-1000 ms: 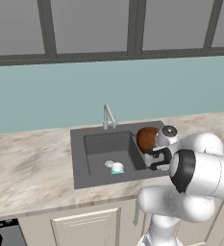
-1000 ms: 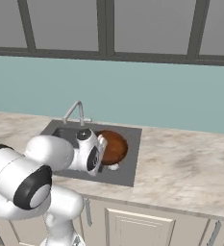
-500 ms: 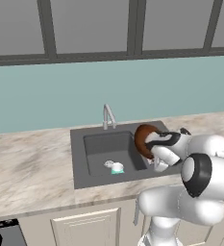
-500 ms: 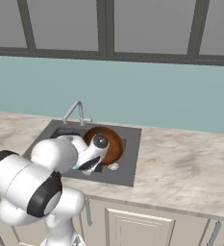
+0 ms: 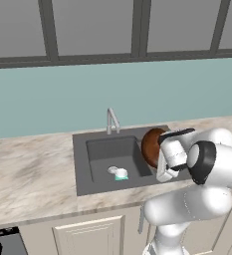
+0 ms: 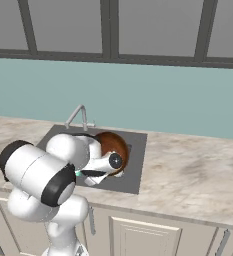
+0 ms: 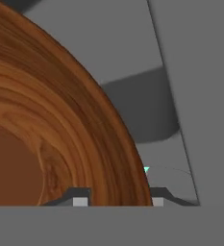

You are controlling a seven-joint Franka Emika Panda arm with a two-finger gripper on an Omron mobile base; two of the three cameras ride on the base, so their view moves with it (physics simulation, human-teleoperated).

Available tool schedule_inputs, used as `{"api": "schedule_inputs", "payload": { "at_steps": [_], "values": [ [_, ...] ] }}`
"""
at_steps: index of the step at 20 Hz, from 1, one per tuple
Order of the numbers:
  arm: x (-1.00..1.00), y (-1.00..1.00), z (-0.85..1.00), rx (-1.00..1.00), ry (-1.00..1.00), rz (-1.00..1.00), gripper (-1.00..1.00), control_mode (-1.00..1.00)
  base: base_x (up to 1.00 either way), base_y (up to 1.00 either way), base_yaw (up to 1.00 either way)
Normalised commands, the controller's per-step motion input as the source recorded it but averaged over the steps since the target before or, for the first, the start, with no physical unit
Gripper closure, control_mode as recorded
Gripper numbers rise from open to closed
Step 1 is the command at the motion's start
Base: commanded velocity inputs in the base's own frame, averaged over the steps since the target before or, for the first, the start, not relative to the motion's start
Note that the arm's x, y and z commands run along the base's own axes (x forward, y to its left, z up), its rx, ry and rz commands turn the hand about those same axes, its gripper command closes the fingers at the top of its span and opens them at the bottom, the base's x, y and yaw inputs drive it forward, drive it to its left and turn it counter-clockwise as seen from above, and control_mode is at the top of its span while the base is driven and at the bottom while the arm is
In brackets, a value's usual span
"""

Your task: Place the mug in the left basin and the bowl in the right basin of the sink.

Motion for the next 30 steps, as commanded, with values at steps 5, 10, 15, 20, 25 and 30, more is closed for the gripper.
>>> {"api": "schedule_inputs", "payload": {
  "at_steps": [5, 10, 15, 20, 25, 30],
  "values": [
    [0.0, 0.0, 0.18, 0.03, 0.0, 0.0, -1.0, -1.0, 0.0, 0.0, 0.0],
    [0.0, 0.0, 0.44, 0.07, -0.01, 0.0, -1.0, -1.0, 0.0, 0.0, 0.0],
    [0.0, 0.0, 0.56, 0.07, -0.04, 0.0, -1.0, -1.0, 0.0, 0.0, 0.0],
    [0.0, 0.0, 0.26, 0.13, 0.0, 0.0, -1.0, -1.0, 0.0, 0.0, 0.0],
    [0.04, 0.0, 0.01, 0.2, 0.0, 0.0, -1.0, -1.0, 0.0, 0.0, 0.0],
    [0.25, 0.01, 0.0, 0.23, 0.0, 0.0, -1.0, -1.0, 0.0, 0.0, 0.0]
  ]
}}
